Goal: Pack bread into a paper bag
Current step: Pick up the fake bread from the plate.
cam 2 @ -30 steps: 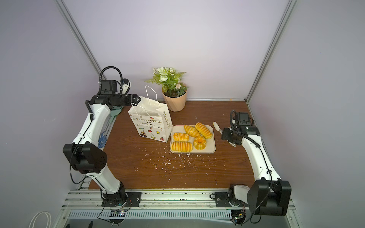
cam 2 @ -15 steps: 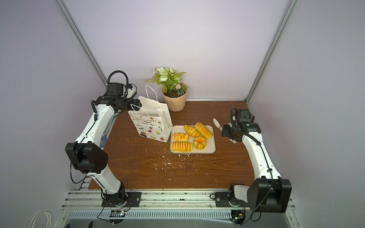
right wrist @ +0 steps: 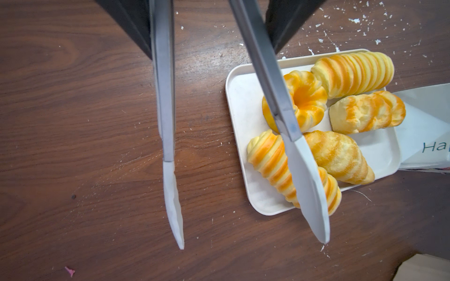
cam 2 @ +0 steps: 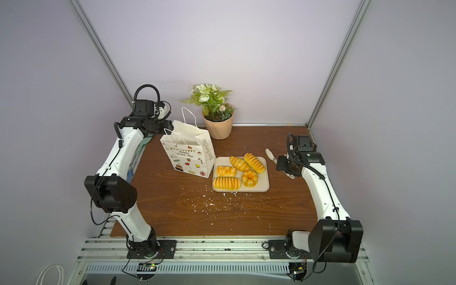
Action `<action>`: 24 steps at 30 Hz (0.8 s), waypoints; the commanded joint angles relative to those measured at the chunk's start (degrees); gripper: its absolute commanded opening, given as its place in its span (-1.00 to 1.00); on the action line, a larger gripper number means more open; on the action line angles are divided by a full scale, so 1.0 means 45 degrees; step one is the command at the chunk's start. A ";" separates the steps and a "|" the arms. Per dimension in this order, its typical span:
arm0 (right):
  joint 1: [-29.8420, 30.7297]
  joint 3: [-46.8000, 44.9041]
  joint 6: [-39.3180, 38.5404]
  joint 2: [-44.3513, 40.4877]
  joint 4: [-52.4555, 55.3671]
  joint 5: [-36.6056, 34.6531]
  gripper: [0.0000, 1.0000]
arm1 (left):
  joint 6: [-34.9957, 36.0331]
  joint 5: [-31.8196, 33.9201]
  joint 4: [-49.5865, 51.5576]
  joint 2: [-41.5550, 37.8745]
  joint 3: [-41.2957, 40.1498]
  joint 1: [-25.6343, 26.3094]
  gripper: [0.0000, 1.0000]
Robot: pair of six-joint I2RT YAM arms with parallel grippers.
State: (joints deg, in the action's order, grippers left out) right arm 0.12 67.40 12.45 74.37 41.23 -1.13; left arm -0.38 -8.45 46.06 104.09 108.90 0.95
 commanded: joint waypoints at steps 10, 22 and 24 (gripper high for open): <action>0.0218 0.1081 -0.0382 0.0079 0.0494 0.0499 0.34 | -0.0026 -0.0270 0.1155 0.0078 0.0253 0.0068 -0.94; 0.1057 0.2278 -0.1010 0.0869 0.1750 0.0654 0.32 | -0.0523 -0.0347 0.2799 -0.0724 -0.1111 0.0874 -0.99; 0.1294 0.2610 -0.1123 0.0943 0.2107 0.0598 0.32 | -0.0552 -0.0304 0.2901 -0.1144 -0.1221 0.0863 -0.99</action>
State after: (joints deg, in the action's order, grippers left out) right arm 4.84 75.61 9.37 78.94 47.59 0.34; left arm -2.20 -9.41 54.02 101.95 104.27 4.49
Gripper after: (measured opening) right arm 0.662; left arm 0.054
